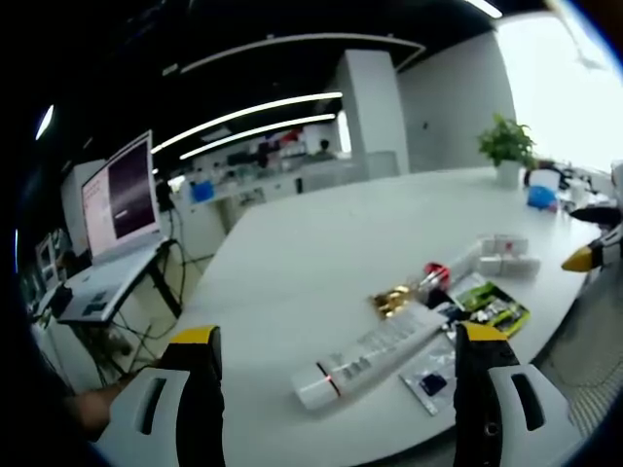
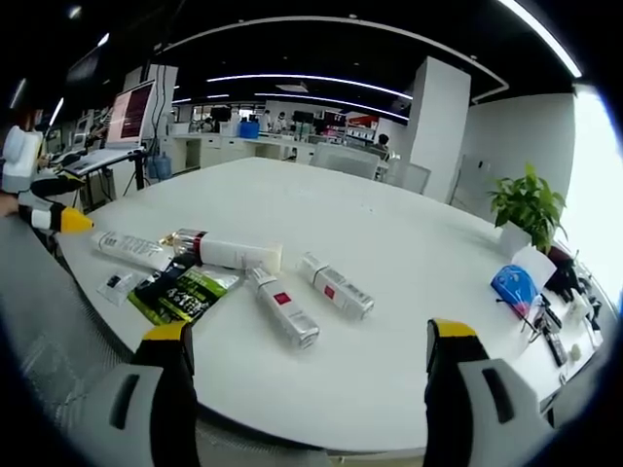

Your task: Arrange the skincare products in the storage area until every visible bottle or jar stands upright without overlapping.

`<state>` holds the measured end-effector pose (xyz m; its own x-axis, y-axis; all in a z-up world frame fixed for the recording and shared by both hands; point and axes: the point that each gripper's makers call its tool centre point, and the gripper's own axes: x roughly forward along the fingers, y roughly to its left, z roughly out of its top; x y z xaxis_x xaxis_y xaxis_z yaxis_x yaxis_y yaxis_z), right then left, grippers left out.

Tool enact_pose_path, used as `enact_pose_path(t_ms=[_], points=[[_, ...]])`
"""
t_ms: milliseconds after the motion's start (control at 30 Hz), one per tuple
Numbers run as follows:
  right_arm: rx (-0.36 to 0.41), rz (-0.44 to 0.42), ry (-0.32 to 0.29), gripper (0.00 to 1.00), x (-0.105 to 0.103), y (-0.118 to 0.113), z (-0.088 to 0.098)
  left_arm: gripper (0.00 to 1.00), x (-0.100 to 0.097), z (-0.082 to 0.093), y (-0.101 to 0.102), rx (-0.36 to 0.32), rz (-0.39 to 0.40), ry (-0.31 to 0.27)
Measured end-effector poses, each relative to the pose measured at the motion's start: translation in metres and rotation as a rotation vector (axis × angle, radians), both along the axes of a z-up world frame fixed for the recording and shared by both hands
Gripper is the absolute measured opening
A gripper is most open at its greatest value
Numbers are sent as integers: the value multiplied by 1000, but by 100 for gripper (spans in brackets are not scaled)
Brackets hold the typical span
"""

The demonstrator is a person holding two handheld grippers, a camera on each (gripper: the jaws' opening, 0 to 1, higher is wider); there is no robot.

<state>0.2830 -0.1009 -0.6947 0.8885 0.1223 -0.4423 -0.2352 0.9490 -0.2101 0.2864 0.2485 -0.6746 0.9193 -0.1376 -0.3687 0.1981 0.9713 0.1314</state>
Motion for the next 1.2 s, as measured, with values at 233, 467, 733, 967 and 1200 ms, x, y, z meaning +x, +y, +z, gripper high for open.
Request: enact_pose_path(t_ms=[233, 467, 733, 967, 1200], points=[[-7, -7, 6, 99, 1, -1, -1, 97, 4, 1, 3, 0, 4, -7], [-7, -5, 6, 99, 0, -1, -1, 95, 11, 0, 7, -14, 14, -8], [-13, 6, 9, 99, -1, 2, -1, 93, 15, 2, 10, -30, 3, -23], [-18, 2, 19, 99, -4, 1, -3, 93, 16, 4, 9, -38, -3, -39], [-15, 11, -11, 99, -3, 2, 2, 95, 13, 8, 4, -62, -11, -63]])
